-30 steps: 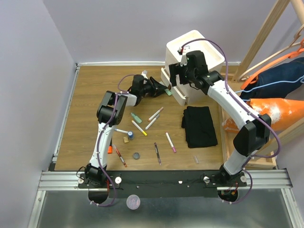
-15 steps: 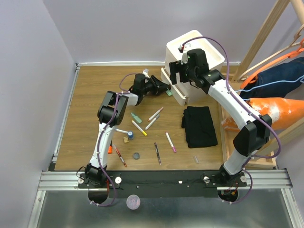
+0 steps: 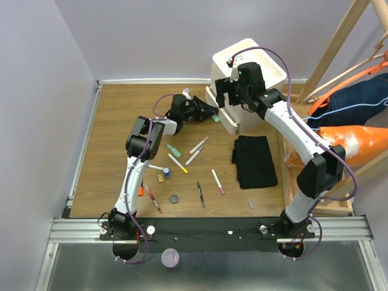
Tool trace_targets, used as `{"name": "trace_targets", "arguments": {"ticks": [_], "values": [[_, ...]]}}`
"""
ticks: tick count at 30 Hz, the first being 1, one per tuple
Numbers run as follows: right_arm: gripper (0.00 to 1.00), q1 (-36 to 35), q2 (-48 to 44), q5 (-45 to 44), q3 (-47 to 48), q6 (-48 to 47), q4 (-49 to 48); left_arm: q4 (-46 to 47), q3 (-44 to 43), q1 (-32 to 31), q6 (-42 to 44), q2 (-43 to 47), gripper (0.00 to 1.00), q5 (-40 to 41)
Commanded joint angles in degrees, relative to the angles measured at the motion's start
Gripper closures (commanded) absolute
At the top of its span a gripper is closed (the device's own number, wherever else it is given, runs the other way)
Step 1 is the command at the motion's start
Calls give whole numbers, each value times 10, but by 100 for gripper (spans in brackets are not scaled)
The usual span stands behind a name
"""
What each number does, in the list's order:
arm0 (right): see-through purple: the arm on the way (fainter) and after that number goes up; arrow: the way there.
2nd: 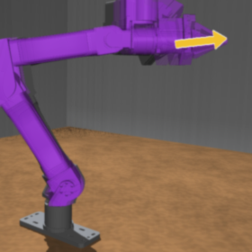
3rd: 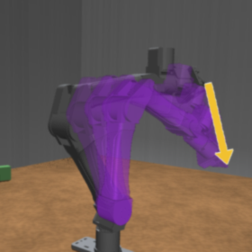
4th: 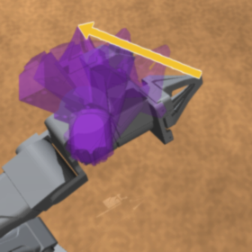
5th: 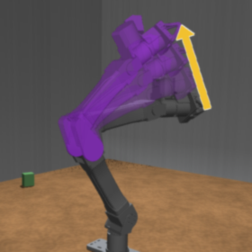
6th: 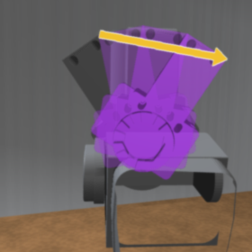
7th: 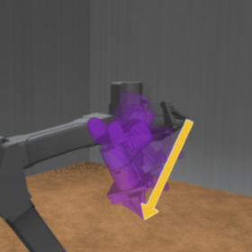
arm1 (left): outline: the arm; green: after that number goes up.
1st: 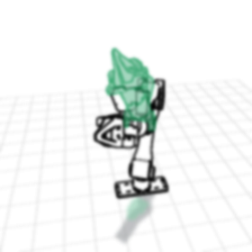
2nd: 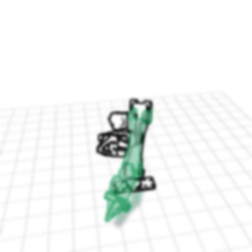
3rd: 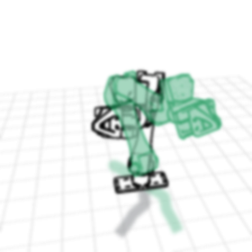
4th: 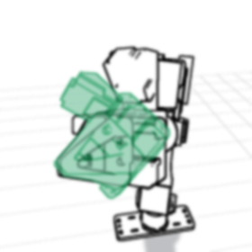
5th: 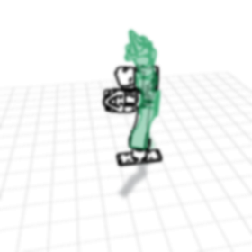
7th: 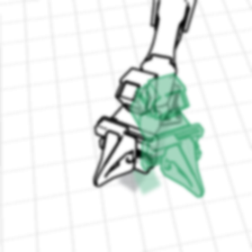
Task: Sort the stationery into containers
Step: Open the drawer in the storage box.
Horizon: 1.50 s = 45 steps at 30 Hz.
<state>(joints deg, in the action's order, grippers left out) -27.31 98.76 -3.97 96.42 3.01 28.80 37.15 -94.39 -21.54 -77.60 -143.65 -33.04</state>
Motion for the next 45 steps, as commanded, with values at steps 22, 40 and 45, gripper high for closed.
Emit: {"name": "trace_targets", "arguments": {"ticks": [22,40,45], "values": [[1,3,13,7,-5,-4,-9,118,-12,-8,-52,-39,80,4],[1,3,3,19,-4,-5,-21,165,174,66,-35,82,100,-33],[1,3,-3,28,-17,-1,-28,189,212,86,-34,108,100,-54]]}}
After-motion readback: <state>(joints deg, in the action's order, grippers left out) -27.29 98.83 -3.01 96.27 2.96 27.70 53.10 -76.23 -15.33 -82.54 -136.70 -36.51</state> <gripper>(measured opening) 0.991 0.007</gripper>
